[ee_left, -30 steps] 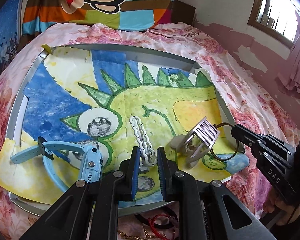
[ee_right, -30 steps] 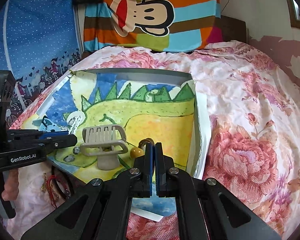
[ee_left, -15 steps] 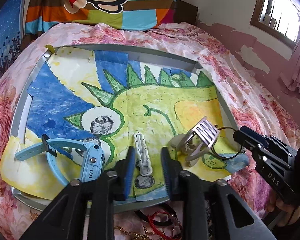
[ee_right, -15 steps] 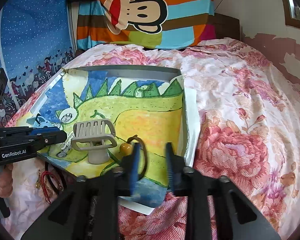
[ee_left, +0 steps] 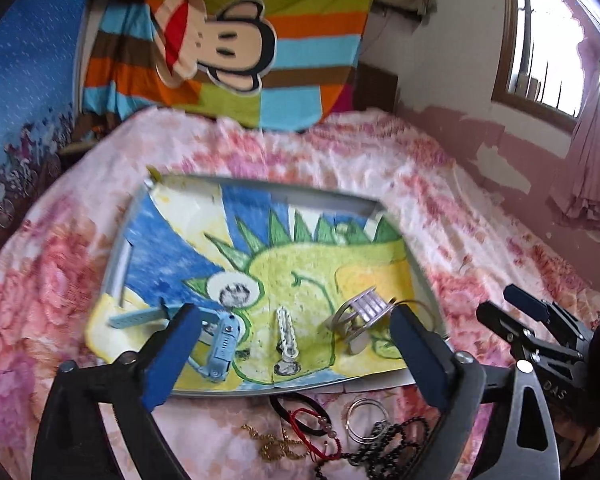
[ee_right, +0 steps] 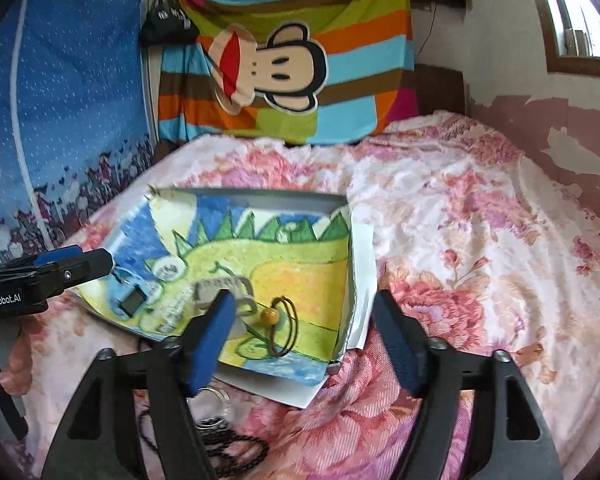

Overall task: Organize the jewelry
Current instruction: 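Withdraw both tools from the tray back toward the remaining jewelry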

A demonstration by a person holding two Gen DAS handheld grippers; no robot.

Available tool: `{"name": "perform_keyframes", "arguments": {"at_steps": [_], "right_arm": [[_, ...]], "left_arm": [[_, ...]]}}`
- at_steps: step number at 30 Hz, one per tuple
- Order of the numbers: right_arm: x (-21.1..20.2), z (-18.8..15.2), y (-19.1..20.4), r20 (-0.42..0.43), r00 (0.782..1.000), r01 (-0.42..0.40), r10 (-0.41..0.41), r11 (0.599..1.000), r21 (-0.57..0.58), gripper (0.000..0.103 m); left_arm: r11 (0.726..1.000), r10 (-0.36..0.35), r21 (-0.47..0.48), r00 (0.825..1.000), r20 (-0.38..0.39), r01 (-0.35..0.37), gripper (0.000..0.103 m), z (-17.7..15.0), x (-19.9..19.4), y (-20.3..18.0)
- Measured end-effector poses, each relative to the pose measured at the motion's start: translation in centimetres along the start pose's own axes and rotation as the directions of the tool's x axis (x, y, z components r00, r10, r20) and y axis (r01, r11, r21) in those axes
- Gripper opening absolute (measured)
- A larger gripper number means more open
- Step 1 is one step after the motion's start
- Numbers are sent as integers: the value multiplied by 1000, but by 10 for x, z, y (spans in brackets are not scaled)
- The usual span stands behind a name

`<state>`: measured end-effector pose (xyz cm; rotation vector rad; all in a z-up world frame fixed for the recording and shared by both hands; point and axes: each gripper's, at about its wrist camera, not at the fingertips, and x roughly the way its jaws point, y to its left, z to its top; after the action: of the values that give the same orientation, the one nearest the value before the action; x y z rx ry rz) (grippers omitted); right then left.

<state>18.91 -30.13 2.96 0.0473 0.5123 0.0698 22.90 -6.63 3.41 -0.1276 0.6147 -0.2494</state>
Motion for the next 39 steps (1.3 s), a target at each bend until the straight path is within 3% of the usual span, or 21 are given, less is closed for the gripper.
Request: {"name": "perform_keyframes", "arguments": {"at_steps": [4, 9, 24, 39], "right_arm": [[-34, 3, 7, 64, 998, -18, 19, 1000, -9, 90], [-74, 1, 17, 132, 991, -26, 29, 999, -24, 101], [-165, -21, 33, 205, 977, -49, 50, 999, -11, 102], [-216, -63, 46, 180, 981, -64, 65, 998, -12, 102]], "left_arm": [[1000, -6, 0, 998, 62, 7, 103, -1, -31, -3], [1000, -20, 2, 991, 131, 20, 103, -8, -71, -5], [999, 26, 20, 976, 218, -31, 103, -41, -170, -4], [993, 116, -3, 979, 170, -117, 103, -95, -227, 5]]}}
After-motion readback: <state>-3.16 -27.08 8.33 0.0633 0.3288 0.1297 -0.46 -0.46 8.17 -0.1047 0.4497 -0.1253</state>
